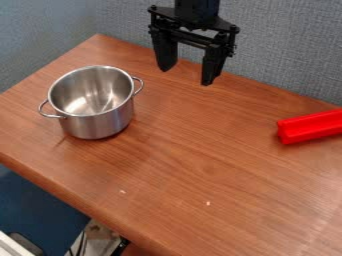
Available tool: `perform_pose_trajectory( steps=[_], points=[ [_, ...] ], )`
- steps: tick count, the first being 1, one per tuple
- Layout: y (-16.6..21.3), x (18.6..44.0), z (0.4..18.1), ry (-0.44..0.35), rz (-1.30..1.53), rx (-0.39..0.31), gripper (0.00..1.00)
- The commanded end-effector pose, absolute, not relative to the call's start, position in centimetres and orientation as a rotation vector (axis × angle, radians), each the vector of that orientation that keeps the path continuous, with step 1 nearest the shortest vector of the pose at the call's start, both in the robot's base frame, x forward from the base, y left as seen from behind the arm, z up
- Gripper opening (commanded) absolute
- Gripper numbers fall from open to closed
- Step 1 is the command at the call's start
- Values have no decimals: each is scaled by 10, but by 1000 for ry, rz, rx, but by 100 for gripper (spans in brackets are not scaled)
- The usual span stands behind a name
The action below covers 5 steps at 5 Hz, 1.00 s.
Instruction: Put the red object in the metal pot
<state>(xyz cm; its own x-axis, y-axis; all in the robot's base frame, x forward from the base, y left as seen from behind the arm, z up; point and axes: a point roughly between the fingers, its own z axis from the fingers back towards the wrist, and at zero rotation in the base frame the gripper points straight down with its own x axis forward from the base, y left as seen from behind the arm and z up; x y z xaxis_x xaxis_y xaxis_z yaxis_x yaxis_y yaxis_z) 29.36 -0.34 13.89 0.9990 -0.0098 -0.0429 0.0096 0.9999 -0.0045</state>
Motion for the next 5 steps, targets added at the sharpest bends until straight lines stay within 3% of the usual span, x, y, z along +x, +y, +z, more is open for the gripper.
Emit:
perform_pose_trajectory(
  steps=[1,2,4,5],
  points=[
    [-7,293,132,82,-15,-16,100],
    [-33,306,122,102,-130,-22,100],
    [-84,368,148,63,-177,56,100],
    [-102,365,133,37,-359,66,100]
  ],
)
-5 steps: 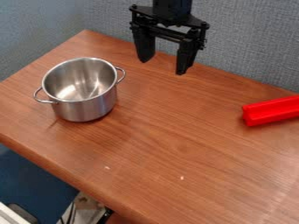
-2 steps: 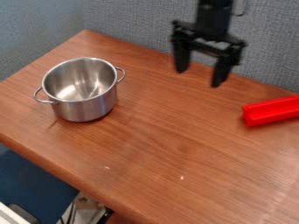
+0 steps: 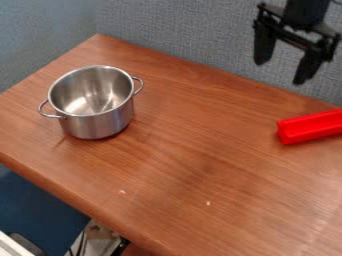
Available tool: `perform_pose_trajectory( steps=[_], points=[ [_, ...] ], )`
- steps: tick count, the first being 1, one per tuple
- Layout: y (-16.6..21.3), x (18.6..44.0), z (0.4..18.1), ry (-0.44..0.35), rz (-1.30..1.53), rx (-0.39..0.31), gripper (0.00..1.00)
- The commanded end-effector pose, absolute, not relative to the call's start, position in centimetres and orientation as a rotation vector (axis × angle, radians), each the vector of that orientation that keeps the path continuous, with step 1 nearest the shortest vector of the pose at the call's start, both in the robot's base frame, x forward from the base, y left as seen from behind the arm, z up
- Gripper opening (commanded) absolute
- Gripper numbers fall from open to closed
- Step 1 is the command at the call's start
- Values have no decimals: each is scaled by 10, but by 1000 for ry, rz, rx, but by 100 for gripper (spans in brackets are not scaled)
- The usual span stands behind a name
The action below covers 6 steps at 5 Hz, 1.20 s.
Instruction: Put the red object in the metal pot
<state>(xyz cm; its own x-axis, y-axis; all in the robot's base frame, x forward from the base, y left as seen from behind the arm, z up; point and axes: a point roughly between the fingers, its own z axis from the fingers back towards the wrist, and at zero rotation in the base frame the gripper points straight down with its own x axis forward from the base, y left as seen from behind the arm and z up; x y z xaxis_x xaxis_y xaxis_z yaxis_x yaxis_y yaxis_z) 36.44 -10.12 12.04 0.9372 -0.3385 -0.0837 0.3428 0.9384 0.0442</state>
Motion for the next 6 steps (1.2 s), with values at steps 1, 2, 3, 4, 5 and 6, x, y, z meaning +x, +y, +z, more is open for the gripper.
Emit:
perform_pose_trajectory(
  steps=[1,2,3,4,5,6],
  points=[
    [-113,356,105,25,-515,74,100],
    [-121,349,85,0,-620,39,100],
    [-124,349,71,-34,-701,24,100],
    [-127,350,61,-50,-741,1,100],
    [-147,352,52,-56,-789,26,100],
    [-164,353,69,-86,-828,71,100]
  ],
)
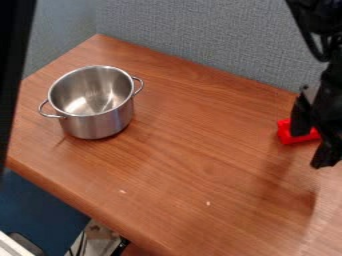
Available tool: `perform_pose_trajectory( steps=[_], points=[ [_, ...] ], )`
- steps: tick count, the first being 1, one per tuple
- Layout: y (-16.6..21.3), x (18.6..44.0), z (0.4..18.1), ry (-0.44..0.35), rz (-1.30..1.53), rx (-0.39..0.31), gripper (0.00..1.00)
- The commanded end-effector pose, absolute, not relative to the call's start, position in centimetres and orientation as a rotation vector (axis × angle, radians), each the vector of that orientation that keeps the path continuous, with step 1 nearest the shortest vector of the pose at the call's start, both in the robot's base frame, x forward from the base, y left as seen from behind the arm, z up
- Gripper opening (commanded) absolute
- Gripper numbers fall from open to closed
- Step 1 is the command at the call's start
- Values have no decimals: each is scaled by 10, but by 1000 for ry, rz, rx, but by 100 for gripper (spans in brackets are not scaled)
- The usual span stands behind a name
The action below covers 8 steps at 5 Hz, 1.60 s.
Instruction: Put the red object in the metal pot
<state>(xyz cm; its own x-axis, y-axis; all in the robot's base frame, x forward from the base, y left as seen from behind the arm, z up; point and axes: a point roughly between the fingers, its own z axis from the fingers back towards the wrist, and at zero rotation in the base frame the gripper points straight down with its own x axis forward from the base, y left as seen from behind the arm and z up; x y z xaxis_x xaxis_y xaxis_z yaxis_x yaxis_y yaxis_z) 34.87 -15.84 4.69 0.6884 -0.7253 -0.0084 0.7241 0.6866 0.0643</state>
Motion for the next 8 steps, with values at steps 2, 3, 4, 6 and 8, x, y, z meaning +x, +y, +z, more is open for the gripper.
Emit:
perform_pose_trajectory(
  steps=[2,3,4,6,8],
  points=[
    [-165,349,92,-30,-930,59,100],
    [-176,343,93,-54,-944,109,100],
    [-186,338,92,-79,-955,158,100],
    [-188,325,72,-80,-960,150,100],
    [-195,317,68,-102,-943,156,100]
  ],
)
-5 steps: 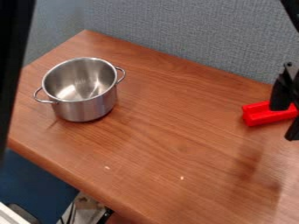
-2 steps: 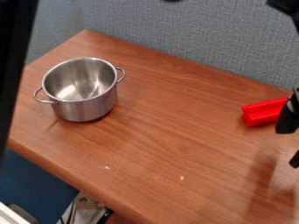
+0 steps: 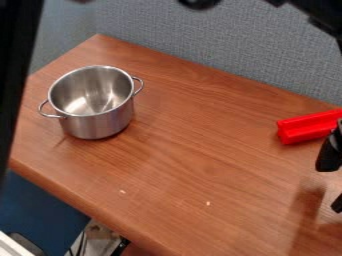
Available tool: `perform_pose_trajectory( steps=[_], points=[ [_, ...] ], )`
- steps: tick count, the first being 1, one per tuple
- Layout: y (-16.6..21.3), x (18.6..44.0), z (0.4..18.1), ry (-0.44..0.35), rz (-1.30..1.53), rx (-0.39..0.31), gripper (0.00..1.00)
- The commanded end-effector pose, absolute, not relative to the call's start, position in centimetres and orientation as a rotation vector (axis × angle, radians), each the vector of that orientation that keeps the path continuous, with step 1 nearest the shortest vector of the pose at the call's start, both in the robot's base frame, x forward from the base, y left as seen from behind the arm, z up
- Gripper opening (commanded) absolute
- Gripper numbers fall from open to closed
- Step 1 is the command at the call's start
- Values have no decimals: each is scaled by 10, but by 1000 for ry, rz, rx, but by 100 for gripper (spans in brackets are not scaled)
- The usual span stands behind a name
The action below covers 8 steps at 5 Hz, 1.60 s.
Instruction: Put the red object in the metal pot
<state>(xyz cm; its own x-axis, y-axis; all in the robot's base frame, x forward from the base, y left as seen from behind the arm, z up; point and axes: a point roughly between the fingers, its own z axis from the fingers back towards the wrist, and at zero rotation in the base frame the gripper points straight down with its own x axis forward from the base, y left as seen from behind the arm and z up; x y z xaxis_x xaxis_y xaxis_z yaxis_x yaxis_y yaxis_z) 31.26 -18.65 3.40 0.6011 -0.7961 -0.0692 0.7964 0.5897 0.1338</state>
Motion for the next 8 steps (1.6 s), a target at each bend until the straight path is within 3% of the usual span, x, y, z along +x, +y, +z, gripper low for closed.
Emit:
perform_pose_trajectory(
  steps=[1,3,6,8],
  points=[
    [-202,318,65,-107,-925,155,100],
    [-172,324,40,-24,-923,169,100],
    [-150,339,62,-78,-1086,146,100],
    [-150,336,77,-126,-942,174,100]
  ],
)
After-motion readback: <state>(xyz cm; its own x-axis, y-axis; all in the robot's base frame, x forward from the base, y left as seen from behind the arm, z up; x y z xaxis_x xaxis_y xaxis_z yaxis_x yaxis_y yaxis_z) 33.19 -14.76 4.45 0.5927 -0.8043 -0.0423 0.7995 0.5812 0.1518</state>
